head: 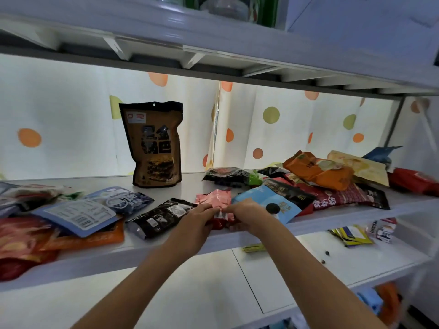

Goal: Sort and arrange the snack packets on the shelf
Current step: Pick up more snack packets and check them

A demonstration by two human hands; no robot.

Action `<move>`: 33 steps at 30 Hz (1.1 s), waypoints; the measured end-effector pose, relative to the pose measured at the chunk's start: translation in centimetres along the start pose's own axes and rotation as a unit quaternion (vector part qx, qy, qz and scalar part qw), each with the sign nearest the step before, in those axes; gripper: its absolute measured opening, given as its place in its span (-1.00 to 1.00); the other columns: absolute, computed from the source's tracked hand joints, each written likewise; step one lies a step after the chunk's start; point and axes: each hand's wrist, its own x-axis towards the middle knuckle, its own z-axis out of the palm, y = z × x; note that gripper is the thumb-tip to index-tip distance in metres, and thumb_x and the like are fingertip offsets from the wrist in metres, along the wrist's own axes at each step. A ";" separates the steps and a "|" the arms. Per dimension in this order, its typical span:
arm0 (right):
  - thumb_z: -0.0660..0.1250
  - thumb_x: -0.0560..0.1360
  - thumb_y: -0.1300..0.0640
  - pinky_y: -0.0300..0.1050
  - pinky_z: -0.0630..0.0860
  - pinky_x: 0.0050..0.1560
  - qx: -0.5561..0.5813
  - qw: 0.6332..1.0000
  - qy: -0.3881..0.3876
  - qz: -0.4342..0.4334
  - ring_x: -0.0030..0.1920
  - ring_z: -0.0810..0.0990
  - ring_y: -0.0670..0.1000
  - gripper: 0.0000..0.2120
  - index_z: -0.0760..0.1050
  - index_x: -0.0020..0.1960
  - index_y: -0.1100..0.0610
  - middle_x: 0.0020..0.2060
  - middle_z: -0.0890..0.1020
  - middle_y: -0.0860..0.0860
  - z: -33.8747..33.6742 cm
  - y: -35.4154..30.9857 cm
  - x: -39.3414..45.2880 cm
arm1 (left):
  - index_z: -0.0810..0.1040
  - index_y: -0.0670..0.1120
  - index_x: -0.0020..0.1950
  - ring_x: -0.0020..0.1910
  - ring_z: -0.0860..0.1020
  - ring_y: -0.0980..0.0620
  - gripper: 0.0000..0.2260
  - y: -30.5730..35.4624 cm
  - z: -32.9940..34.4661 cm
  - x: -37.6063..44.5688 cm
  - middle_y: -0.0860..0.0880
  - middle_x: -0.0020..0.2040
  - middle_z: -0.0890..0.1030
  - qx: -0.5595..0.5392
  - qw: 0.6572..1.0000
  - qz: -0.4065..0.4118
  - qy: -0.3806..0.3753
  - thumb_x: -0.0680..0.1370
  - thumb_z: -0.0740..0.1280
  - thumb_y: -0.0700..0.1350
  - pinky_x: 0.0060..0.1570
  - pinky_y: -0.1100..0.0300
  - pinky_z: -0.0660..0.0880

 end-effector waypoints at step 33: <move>0.31 0.53 0.41 0.07 0.57 0.04 0.292 0.930 0.107 -0.198 -0.11 0.63 0.10 -0.94 0.55 -0.04 0.32 -0.13 0.67 0.26 -0.5 18.7 -10.2 | 0.57 0.02 0.13 -0.11 0.57 0.16 -0.79 8.2 5.1 -11.0 0.18 -0.20 0.64 -0.538 0.809 -0.219 0.091 0.67 0.15 -0.14 0.04 0.12 0.51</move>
